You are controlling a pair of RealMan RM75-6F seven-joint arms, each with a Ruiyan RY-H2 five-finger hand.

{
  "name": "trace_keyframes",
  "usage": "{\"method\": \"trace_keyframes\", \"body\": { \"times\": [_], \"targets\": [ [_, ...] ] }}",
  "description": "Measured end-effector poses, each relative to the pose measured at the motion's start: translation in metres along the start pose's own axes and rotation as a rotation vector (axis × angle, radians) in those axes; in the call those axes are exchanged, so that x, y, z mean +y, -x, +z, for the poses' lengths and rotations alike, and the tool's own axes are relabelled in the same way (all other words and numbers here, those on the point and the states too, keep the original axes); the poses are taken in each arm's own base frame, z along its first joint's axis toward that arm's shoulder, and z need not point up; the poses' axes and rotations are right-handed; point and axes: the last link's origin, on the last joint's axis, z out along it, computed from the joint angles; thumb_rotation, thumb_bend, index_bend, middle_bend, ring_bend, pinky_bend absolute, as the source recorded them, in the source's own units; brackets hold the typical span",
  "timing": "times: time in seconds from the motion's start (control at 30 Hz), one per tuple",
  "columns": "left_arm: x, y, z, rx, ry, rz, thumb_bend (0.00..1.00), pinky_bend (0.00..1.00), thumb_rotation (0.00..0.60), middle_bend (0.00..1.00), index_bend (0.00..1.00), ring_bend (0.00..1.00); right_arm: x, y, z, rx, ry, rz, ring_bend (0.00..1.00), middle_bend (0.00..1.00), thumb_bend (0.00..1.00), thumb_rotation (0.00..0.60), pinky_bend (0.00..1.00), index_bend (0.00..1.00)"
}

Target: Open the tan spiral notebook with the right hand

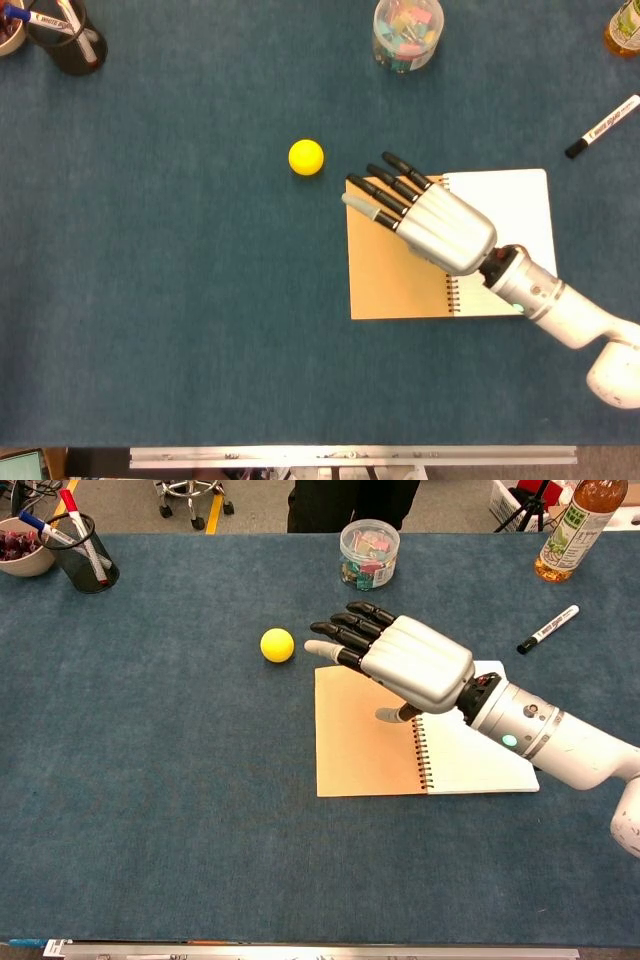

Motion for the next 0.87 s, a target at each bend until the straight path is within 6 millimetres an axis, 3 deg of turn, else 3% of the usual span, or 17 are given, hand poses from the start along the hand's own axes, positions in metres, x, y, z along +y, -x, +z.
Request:
{"method": "trace_keyframes", "body": {
  "times": [0.2, 0.33, 0.53, 0.73, 0.87],
  "targets": [
    [-0.001, -0.001, 0.003, 0.004, -0.001, 0.003, 0.40, 0.20, 0.600, 0.13, 0.20, 0.14, 0.025, -0.014, -0.024, -0.006, 0.118, 0.015, 0.00, 0.06, 0.14, 0.600, 0.01, 0.02],
    [0.001, 0.002, 0.006, -0.004, 0.006, 0.002, 0.40, 0.20, 0.600, 0.13, 0.20, 0.14, 0.054, -0.026, -0.060, -0.031, 0.251, 0.014, 0.02, 0.15, 0.22, 0.600, 0.05, 0.12],
    [0.006, 0.008, 0.011, -0.011, 0.020, 0.006, 0.40, 0.20, 0.600, 0.13, 0.20, 0.14, 0.091, -0.043, -0.129, -0.071, 0.461, -0.006, 0.12, 0.26, 0.23, 0.600, 0.18, 0.25],
    [0.012, 0.013, 0.015, -0.009, 0.026, 0.009, 0.40, 0.20, 0.600, 0.13, 0.20, 0.14, 0.103, -0.051, -0.181, -0.068, 0.621, 0.008, 0.12, 0.27, 0.23, 0.600, 0.18, 0.28],
    [0.017, 0.014, 0.017, 0.001, 0.032, 0.005, 0.40, 0.20, 0.600, 0.13, 0.20, 0.14, 0.104, -0.053, -0.200, -0.054, 0.676, 0.029, 0.12, 0.27, 0.23, 0.600, 0.18, 0.29]
  ]
}}
